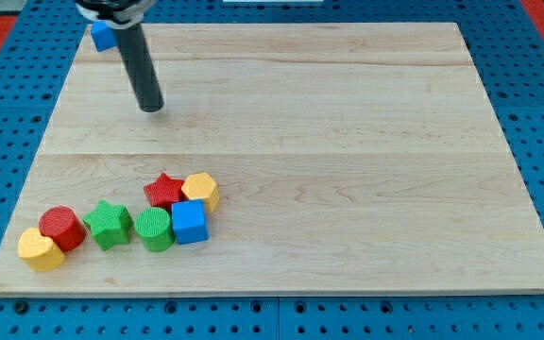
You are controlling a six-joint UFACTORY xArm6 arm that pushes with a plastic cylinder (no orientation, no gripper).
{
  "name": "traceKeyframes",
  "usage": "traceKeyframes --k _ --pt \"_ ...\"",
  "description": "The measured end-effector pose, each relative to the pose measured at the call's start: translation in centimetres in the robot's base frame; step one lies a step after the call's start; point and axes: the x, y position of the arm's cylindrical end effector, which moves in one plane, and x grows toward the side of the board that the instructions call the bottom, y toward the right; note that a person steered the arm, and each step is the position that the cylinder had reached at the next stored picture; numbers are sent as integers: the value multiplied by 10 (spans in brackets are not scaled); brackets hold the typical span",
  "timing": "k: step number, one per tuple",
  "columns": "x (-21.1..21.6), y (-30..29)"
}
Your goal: Push the red circle towards the top center of the board
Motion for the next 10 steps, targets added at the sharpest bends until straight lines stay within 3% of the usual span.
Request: traceKeyframes --k 1,3,5,7,9,10 --pt "27 22" --pt "75 -8" --pt "83 -68" --pt "125 -140" --pt "186 -143" --pt "194 -143"
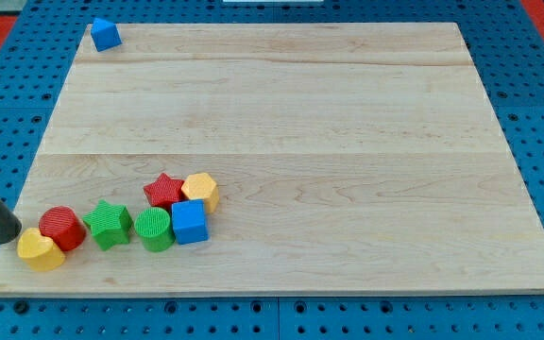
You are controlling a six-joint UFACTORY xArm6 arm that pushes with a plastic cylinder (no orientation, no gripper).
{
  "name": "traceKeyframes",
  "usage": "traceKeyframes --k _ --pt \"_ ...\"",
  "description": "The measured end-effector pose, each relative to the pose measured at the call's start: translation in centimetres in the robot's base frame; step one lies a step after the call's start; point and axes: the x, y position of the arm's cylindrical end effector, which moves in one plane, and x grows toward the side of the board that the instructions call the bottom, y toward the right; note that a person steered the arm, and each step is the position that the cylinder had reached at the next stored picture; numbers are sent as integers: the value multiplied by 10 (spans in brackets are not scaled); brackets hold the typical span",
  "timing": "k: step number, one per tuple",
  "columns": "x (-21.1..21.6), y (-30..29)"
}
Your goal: Push the red circle towards the top center of the board
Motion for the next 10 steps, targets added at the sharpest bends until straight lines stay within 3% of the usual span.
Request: traceKeyframes --k 2,4,7,10 --pt "16 0" --pt "18 48" --pt "18 64" --pt "-48 72"
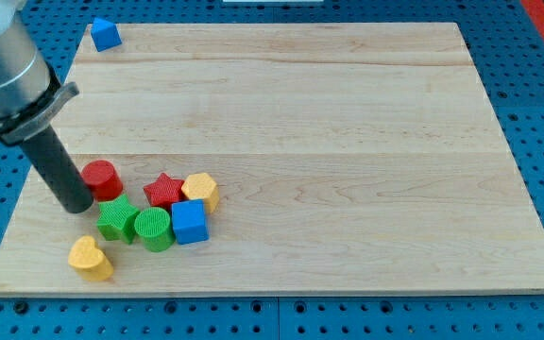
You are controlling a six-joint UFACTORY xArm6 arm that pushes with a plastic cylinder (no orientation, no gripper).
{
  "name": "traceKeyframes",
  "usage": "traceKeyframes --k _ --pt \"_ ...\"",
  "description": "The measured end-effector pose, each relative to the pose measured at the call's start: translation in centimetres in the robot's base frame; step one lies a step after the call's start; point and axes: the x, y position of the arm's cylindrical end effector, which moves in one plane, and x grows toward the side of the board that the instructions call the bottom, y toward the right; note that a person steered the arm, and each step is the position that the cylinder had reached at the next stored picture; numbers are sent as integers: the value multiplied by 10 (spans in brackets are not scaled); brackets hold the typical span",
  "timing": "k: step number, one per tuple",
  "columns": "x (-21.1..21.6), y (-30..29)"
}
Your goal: Push the red circle towards the top center of the board
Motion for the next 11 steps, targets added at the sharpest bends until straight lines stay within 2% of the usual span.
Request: traceKeyframes --k 1,3,7,9,10,11 --pt "-23 10" --pt "-63 67" --pt "-156 88" --pt "-192 132" --pt "-216 135" --pt "-219 109"
